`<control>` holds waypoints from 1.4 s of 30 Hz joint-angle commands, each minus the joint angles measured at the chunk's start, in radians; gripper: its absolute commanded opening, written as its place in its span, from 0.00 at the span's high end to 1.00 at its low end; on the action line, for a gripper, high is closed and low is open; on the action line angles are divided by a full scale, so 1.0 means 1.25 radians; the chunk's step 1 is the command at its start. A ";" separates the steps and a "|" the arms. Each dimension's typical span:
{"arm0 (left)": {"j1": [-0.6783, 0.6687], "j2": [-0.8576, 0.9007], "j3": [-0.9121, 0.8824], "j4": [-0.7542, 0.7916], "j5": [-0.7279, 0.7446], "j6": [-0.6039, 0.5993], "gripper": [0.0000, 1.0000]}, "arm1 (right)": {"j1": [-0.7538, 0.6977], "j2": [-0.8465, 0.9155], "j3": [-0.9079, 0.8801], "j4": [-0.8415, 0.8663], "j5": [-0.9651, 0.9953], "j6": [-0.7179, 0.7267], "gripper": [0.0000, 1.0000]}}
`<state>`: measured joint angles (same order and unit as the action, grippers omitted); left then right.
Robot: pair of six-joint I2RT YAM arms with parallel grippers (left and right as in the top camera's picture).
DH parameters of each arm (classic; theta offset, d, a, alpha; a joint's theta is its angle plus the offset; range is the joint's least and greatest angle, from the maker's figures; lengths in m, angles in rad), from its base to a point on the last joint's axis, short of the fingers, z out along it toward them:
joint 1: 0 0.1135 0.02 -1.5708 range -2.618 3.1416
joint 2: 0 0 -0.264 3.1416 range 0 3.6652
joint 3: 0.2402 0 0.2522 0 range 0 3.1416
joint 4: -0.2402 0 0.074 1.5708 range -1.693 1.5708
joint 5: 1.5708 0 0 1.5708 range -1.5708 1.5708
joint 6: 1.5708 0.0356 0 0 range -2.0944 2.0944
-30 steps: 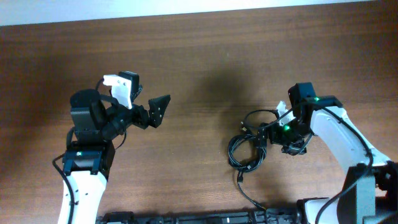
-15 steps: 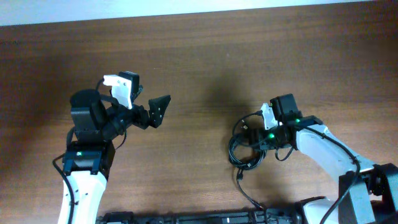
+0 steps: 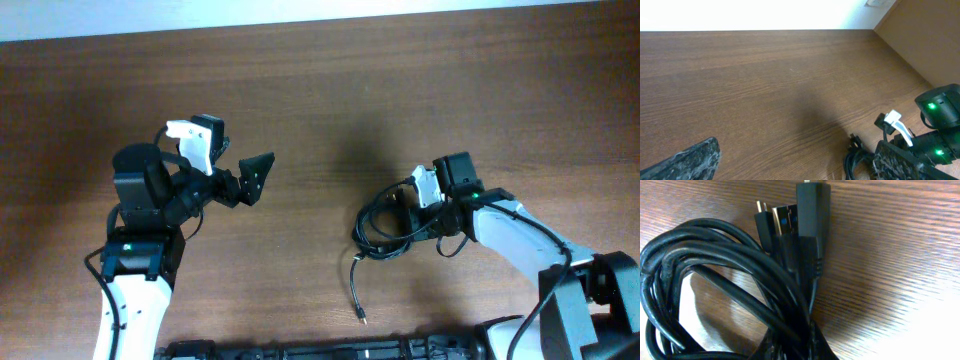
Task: Untangle cables
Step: 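Reach the right gripper down and grasp the black cable bundle, then lift the bundle with the right gripper toward the left gripper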
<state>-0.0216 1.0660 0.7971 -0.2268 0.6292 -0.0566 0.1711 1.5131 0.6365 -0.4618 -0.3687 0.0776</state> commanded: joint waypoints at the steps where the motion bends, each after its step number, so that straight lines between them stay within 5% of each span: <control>1: -0.002 0.001 0.014 0.001 0.045 0.004 0.01 | 0.004 0.014 0.036 -0.049 -0.038 -0.039 0.96; 5: -0.002 0.001 0.014 -0.024 0.162 0.092 0.01 | 0.005 -0.037 0.142 -0.080 -0.053 -0.081 0.96; 13: -0.106 0.001 0.014 -0.126 0.074 0.125 0.01 | 0.005 -0.149 0.232 -0.079 -0.101 -0.159 0.96; 18: -0.255 0.001 0.022 -0.122 0.029 0.202 0.01 | 0.005 -0.261 0.233 -0.045 -0.118 -0.184 0.96; 25: -0.274 0.001 0.022 -0.018 0.050 0.225 0.01 | 0.005 -0.347 0.233 -0.019 -0.143 -0.197 0.96; 29: -0.274 0.002 0.022 0.132 0.050 -0.043 0.01 | 0.005 -0.358 0.233 -0.016 -0.187 -0.168 0.96; 33: -0.274 0.012 0.022 0.158 0.067 -0.252 0.01 | 0.005 -0.359 0.233 0.003 -0.244 -0.155 0.96; 36: -0.274 0.046 0.022 0.224 0.194 -0.299 0.01 | 0.005 -0.367 0.233 0.046 -0.261 -0.164 0.96; 42: -0.276 0.103 0.022 0.321 0.222 -0.419 0.01 | 0.005 -0.369 0.233 0.129 -0.286 -0.185 0.96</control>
<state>-0.3607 1.1835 0.8097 0.1394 0.8597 -0.5003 0.1719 1.0740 0.9051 -0.3264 -0.6888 -0.1432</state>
